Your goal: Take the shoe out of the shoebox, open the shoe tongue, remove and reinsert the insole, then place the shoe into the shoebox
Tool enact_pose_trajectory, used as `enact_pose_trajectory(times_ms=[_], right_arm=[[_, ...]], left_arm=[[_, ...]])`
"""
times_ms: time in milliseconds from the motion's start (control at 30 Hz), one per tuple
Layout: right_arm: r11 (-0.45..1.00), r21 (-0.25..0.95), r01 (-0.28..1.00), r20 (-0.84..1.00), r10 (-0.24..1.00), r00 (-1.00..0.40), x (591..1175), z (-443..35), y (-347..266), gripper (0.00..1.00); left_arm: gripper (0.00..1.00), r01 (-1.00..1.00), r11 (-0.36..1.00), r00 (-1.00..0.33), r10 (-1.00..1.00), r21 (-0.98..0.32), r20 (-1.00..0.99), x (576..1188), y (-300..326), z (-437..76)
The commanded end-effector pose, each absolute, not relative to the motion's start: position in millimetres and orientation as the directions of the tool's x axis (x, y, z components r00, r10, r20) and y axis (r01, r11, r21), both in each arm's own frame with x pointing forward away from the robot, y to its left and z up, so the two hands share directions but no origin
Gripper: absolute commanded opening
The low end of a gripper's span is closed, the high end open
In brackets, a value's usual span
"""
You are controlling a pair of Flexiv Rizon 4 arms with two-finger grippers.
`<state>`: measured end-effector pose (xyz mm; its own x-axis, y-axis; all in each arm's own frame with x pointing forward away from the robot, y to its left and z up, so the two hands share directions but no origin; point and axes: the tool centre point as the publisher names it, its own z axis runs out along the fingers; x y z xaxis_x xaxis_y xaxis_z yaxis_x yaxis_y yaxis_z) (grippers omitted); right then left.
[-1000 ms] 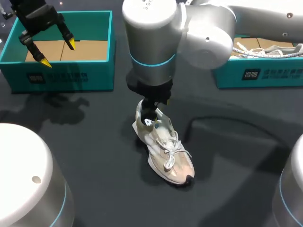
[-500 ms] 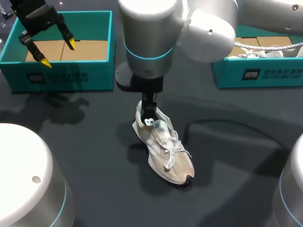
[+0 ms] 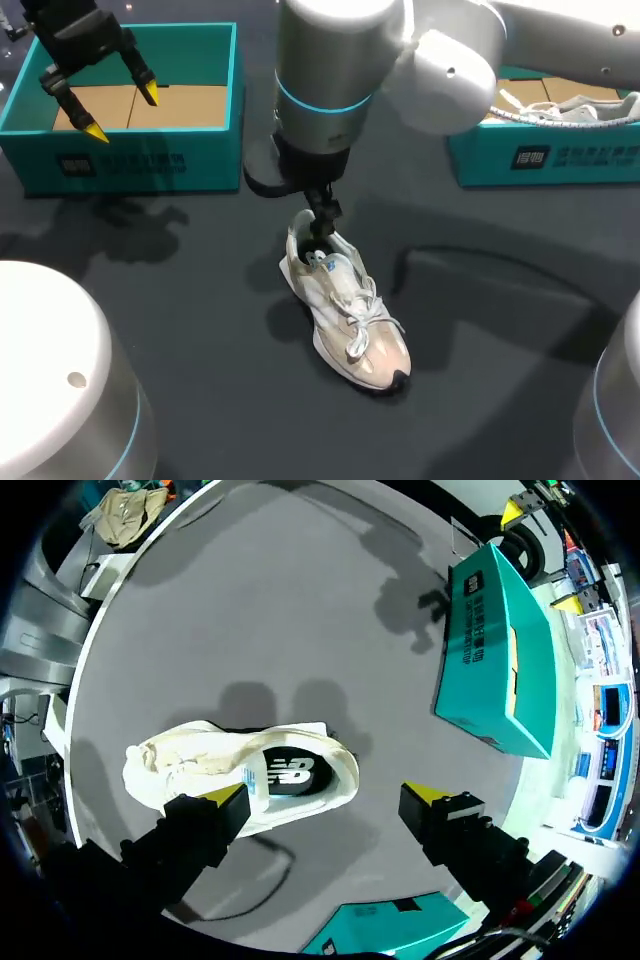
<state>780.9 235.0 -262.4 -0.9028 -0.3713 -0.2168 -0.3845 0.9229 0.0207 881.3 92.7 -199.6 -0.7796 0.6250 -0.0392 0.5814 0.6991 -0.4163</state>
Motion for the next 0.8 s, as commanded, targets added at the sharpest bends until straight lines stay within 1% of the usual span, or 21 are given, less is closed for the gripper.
enact_pose_trajectory(times_ms=[33, 100, 200, 800], right_arm=[[0.899, -0.043, -0.436, -0.167, -0.437, -0.884, 795.3, -276.7, 257.2, 1.00], [0.886, -0.067, -0.459, -0.151, -0.464, -0.873, 798.6, -282.6, 258.7, 1.00], [0.880, -0.066, -0.470, -0.133, -0.475, -0.870, 804.4, -290.4, 258.1, 1.00], [0.876, 0.003, -0.483, -0.087, -0.481, -0.872, 830.5, -344.3, 244.8, 1.00]], left_arm=[[1.00, 0.582, 0.700, -0.779, 0.626, -0.414, -0.038, 881.2, 93.2, -199.3], [1.00, 0.582, 0.700, -0.779, 0.626, -0.414, -0.038, 881.2, 93.2, -199.3], [1.00, 0.582, 0.700, -0.779, 0.626, -0.414, -0.038, 881.2, 93.2, -199.3], [1.00, 0.582, 0.700, -0.779, 0.626, -0.414, -0.038, 881.2, 93.2, -199.3]])
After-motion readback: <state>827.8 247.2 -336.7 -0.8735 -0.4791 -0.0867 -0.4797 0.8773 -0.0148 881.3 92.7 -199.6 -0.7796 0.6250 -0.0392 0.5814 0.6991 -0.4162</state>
